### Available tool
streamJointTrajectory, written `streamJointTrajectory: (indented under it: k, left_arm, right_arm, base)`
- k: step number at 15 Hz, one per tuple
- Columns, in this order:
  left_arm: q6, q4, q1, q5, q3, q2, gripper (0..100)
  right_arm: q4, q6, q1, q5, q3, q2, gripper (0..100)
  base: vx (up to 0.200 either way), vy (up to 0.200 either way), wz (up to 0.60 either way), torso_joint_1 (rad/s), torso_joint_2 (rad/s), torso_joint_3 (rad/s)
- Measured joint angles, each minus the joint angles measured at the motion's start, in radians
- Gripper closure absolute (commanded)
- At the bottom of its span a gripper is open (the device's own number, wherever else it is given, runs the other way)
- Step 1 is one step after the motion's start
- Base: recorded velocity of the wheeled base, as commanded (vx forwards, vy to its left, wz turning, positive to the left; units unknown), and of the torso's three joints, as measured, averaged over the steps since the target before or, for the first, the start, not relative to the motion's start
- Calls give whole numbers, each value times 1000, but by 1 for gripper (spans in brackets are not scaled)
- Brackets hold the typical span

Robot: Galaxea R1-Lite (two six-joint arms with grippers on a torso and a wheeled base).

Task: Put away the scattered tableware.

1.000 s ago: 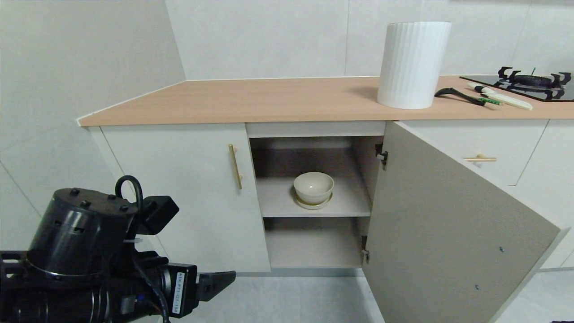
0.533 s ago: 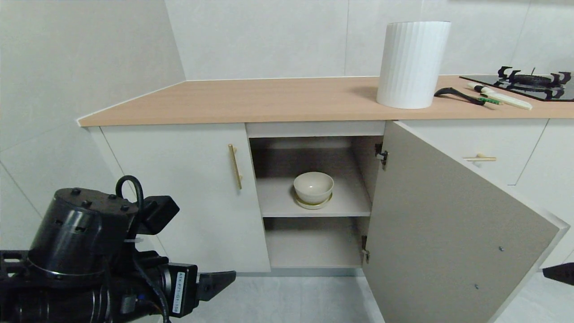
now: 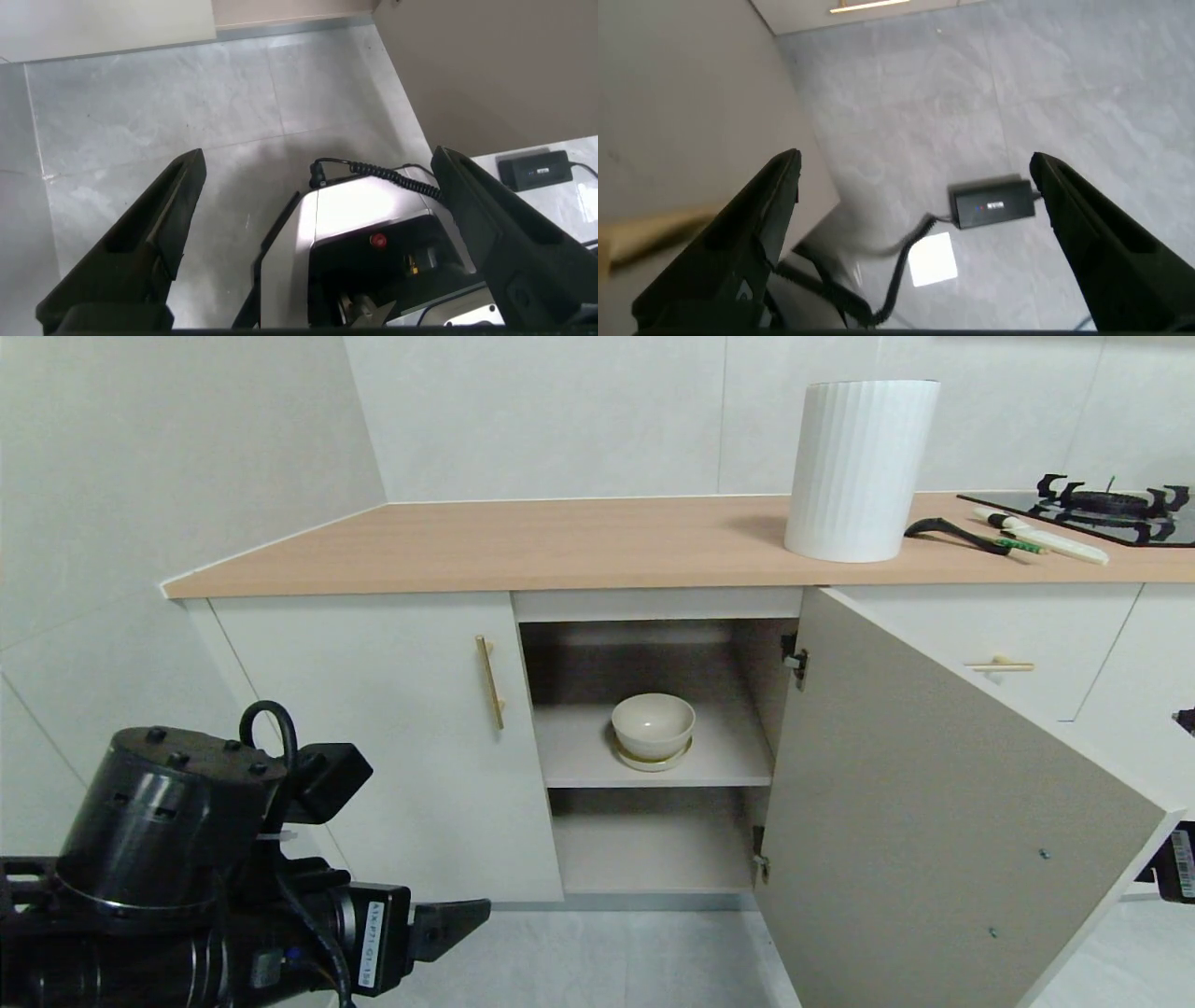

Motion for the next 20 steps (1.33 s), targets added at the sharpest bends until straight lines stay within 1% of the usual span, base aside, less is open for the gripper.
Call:
streamJointTrajectory:
  k: [3,6,8,12,13,15,16,17,18,20]
  left_arm:
    - [0,0,0,0,0,0,0]
    - [0,0,1,0,0,0,0]
    - [0,0,0,0,0,-1,0]
    - [0,0,0,0,0,-3,0]
    - [0,0,0,0,0,-3,0]
    - [0,0,0,0,0,-4,0]
    - [0,0,1,0,0,-4,0]
    - [0,1,1,0,0,-5,0]
    - [0,0,0,0,-1,-6,0]
    - [0,0,0,0,-1,-7,0]
  right_arm:
    - [-57,-1,28,0,37,20,0]
    - [-61,7,70,-1,56,26,0]
    - [-64,47,114,0,62,28,0]
    - [-68,160,267,0,64,47,0]
    - [-87,189,299,1,65,59,0]
    - [-171,230,353,0,86,91,0]
    - [-220,236,367,0,99,108,0]
    - [-237,240,376,-3,114,124,0]
    - [-291,245,383,-5,126,139,0]
    - [-388,291,409,-10,146,172,0]
  base:
    - [0,0,0,0,0,0]
    - [0,0,0,0,0,0]
    - [0,0,0,0,0,0]
    - [0,0,0,0,0,0]
    - [0,0,0,0,0,0]
    - [0,0,0,0,0,0]
    - [0,0,0,0,0,0]
    - [0,0,0,0,0,0]
    - [0,0,0,0,0,0]
    - [0,0,0,0,0,0]
